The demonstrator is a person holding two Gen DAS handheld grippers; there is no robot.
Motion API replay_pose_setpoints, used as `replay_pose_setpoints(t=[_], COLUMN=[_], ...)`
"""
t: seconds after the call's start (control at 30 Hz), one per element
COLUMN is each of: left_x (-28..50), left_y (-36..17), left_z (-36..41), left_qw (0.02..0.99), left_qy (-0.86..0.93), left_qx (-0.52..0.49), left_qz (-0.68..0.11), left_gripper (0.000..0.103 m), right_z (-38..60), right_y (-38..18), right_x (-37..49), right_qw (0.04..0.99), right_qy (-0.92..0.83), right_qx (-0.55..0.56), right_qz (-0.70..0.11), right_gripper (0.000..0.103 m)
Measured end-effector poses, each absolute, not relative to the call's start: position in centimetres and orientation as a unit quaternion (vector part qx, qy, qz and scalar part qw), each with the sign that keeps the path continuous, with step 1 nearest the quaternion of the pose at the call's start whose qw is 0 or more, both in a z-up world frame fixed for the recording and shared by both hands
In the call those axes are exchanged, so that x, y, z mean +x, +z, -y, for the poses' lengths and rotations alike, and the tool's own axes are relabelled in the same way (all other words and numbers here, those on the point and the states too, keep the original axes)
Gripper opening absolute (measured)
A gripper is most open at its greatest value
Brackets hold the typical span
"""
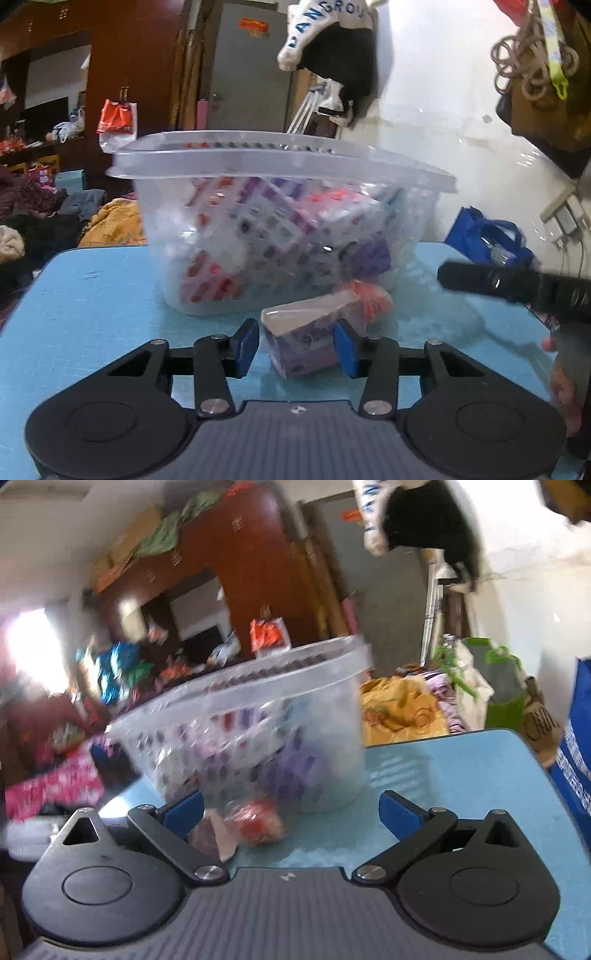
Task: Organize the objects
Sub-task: 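Grasp the purple box with clear wrap with the left tool while the right grasps the red ball in plastic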
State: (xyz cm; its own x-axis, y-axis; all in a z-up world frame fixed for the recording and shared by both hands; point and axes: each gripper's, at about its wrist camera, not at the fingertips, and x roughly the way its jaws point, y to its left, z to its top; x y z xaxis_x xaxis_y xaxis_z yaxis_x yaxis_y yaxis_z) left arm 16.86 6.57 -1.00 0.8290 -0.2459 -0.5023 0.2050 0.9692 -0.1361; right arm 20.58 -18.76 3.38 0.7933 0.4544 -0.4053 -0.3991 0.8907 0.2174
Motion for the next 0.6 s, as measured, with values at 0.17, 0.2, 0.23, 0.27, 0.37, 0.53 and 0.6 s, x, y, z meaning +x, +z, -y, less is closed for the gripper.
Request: replay_pose_setpoints(t=[0.17, 0.2, 0.23, 0.27, 0.37, 0.53, 0.6], left_x=[16.9, 17.0, 17.2, 17.4, 17.8, 18.5, 18.8], left_y=[-0.8, -0.8, -0.8, -0.9, -1.3, -1.5, -1.7], left_z=[-6.5, -6.3, -6.0, -5.8, -4.8, -3.7, -3.6], left_qw=[0.955, 0.954, 0.954, 0.953, 0.951, 0.950, 0.949], left_qy=[-0.135, -0.136, -0.135, -0.133, -0.133, -0.114, -0.109], left_qx=[-0.041, -0.038, -0.036, -0.034, -0.022, -0.011, -0.012], left_qz=[-0.262, -0.263, -0.266, -0.269, -0.280, -0.289, -0.297], left_gripper=[0.055, 0.059, 0.068, 0.072, 0.076, 0.081, 0.072], right_z=[18.1, 18.5, 18.8, 19.1, 19.7, 19.6, 19.4], right_y=[3.6, 3.5, 3.3, 3.2, 3.0, 3.0, 2.9], right_x=[21.1, 21.1, 21.1, 21.0, 21.1, 21.0, 21.0], right_qw=[0.944, 0.943, 0.942, 0.942, 0.942, 0.945, 0.946], right_qy=[0.225, 0.227, 0.228, 0.228, 0.222, 0.214, 0.208], right_qx=[0.069, 0.080, 0.089, 0.095, 0.102, 0.098, 0.090], right_qz=[-0.232, -0.231, -0.229, -0.229, -0.229, -0.227, -0.230], right_gripper=[0.103, 0.103, 0.103, 0.103, 0.103, 0.103, 0.103])
